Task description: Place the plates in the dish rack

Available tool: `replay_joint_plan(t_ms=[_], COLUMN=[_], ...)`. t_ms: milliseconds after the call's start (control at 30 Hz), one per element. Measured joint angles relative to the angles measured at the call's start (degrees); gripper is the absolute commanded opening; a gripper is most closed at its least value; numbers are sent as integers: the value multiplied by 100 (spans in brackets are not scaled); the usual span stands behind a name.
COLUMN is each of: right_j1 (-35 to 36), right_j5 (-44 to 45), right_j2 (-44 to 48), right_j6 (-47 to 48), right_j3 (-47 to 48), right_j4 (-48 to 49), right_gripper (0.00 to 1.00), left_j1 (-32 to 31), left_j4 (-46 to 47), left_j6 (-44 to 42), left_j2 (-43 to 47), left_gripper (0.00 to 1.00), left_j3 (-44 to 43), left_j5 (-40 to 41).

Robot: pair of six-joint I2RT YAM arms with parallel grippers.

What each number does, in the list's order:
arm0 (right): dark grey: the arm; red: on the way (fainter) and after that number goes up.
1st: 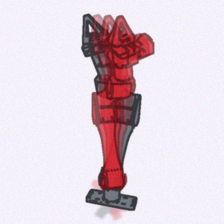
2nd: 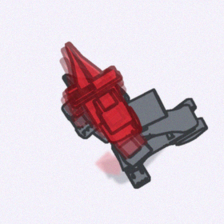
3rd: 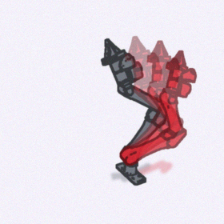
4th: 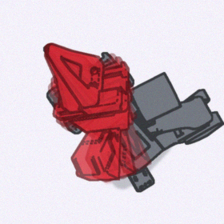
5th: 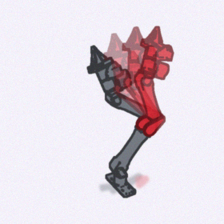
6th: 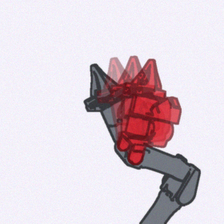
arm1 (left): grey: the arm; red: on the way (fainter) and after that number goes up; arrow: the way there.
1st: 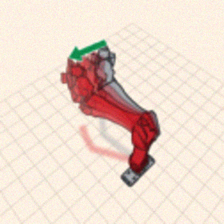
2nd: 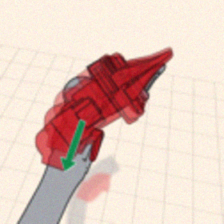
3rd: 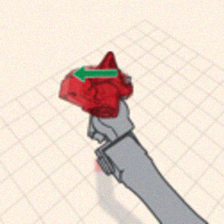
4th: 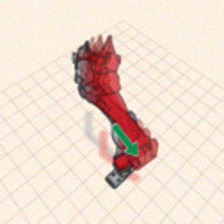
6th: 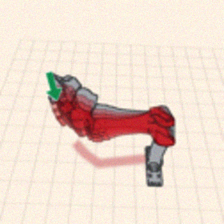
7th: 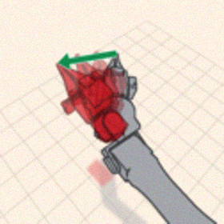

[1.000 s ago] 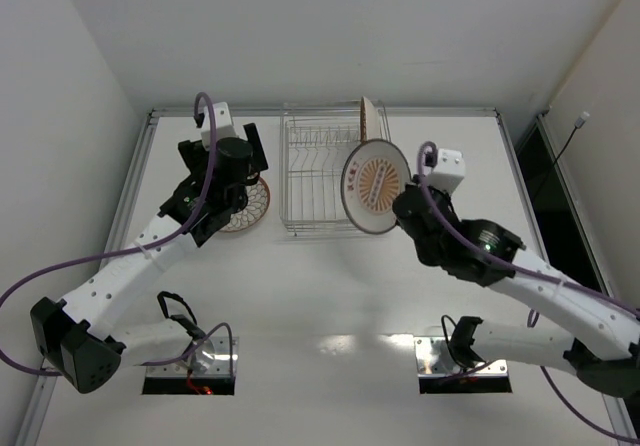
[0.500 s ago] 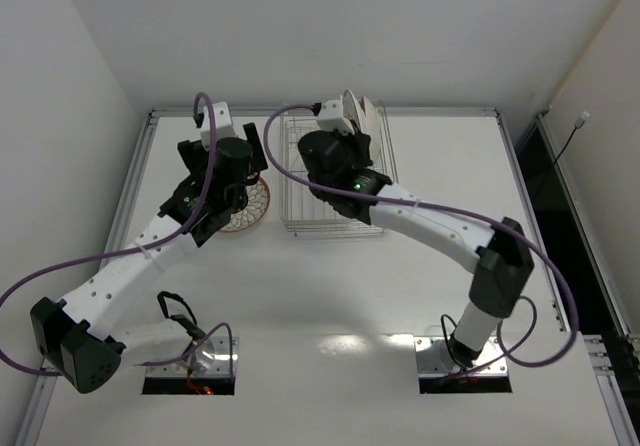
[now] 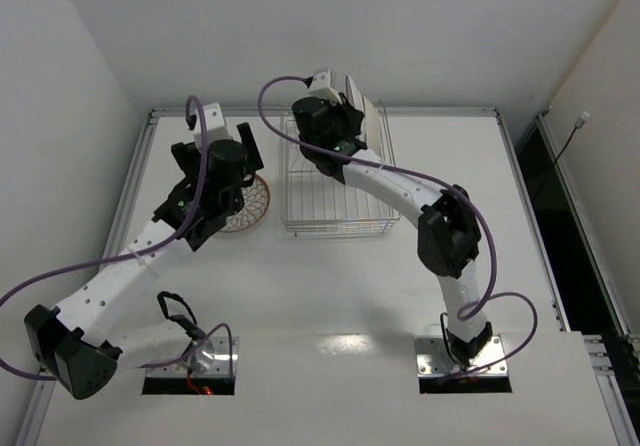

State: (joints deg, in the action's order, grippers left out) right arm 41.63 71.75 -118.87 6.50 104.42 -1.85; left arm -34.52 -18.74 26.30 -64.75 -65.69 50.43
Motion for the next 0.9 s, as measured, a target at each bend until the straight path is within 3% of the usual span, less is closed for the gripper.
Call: replay_joint_plan(t_ms=[533,700,833,900], right_j1=[-63,-63,-63,-63], right_j5=[-466,-669,-774,-791], right_j2=[-590,-697,-697,-697], right_j6=[-678,-1163,-1370,-1458], right_j3=[31,31,33,52], right_j4=[-822,-1237,-1401,-1513], right_gripper=[0,27,40,42], left_j1=[0,0,0,0], left_j4=[42,44,46,46], left_j6=[98,98,98,98], left_j2=[310,321,321,321], left_gripper=[99,99,99,99], left_j3=[149,149,149,149], left_j5=[229,240,247,249])
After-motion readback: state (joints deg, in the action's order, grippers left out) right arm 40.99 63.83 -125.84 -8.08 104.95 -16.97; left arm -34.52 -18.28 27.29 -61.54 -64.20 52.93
